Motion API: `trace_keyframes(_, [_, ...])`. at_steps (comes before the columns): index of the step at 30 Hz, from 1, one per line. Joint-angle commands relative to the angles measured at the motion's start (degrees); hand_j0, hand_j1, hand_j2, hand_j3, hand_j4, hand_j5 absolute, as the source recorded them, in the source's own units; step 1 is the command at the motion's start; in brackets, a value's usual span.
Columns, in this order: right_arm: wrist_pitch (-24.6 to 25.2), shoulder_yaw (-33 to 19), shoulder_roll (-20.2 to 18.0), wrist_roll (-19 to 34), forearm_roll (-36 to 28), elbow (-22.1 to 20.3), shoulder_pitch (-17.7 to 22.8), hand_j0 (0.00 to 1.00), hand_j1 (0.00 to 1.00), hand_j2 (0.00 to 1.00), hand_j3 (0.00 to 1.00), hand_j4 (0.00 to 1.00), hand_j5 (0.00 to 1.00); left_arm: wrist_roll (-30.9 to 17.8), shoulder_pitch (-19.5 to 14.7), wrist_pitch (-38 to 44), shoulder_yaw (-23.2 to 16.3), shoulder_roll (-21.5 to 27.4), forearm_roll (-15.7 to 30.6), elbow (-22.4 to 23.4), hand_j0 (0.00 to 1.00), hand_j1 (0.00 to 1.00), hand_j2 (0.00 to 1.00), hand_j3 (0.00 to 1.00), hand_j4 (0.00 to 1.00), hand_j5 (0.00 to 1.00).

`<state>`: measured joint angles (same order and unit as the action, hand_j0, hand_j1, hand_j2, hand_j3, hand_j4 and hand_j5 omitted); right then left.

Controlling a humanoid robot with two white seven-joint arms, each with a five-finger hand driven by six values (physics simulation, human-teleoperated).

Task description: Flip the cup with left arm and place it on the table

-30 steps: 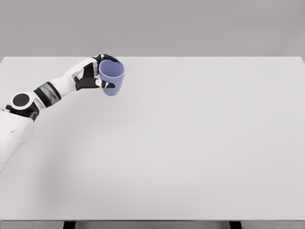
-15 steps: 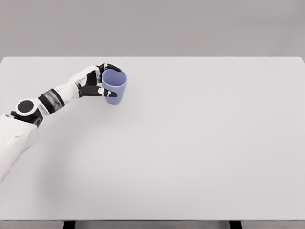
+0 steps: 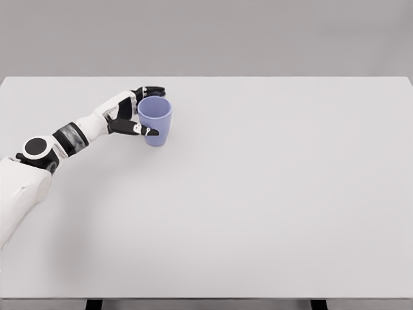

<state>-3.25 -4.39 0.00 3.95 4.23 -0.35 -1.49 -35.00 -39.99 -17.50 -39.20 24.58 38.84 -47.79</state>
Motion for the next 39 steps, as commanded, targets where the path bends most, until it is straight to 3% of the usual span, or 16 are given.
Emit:
trace_keyframes(1, [0.0, 0.0, 0.0, 0.0, 0.0, 0.0, 0.0, 1.00, 1.00, 1.00, 1.00, 1.00, 1.00, 0.0, 0.0, -0.2, 0.2, 0.1, 0.4, -0.3, 1.00, 1.00, 1.00, 1.00, 1.00, 1.00])
trace_keyframes(19, [0.0, 0.0, 0.0, 0.0, 0.0, 0.0, 0.0, 1.00, 1.00, 1.00, 1.00, 1.00, 1.00, 0.0, -0.2, -0.3, 1.3, 1.0, 0.6, -4.0, 1.00, 1.00, 1.00, 1.00, 1.00, 1.00])
trace_keyframes(31, [0.0, 0.0, 0.0, 0.0, 0.0, 0.0, 0.0, 1.00, 1.00, 1.00, 1.00, 1.00, 1.00, 0.0, -2.4, -0.3, 1.3, 1.4, 0.8, -4.9, 1.00, 1.00, 1.00, 1.00, 1.00, 1.00])
trace_keyframes(34, [0.0, 0.0, 0.0, 0.0, 0.0, 0.0, 0.0, 1.00, 1.00, 1.00, 1.00, 1.00, 1.00, 0.0, -4.7, -0.3, 1.1, 5.9, 0.3, -4.6, 1.00, 1.00, 1.00, 1.00, 1.00, 1.00])
trace_keyframes(37, [0.0, 0.0, 0.0, 0.0, 0.0, 0.0, 0.0, 1.00, 1.00, 1.00, 1.00, 1.00, 1.00, 0.0, -6.4, -2.1, 1.0, 15.5, -1.7, -4.7, 1.00, 1.00, 1.00, 1.00, 1.00, 1.00])
trace_keyframes(38, [0.0, 0.0, 0.0, 0.0, 0.0, 0.0, 0.0, 1.00, 1.00, 1.00, 1.00, 1.00, 1.00, 0.0, -6.4, -4.2, 0.7, 18.0, -5.0, -5.0, 1.00, 1.00, 1.00, 1.00, 1.00, 1.00])
trace_keyframes(39, [0.0, 0.0, 0.0, 0.0, 0.0, 0.0, 0.0, 1.00, 1.00, 1.00, 1.00, 1.00, 1.00, 0.0, -6.4, -8.8, -0.1, 20.4, -14.1, -6.4, 1.00, 1.00, 1.00, 1.00, 1.00, 1.00])
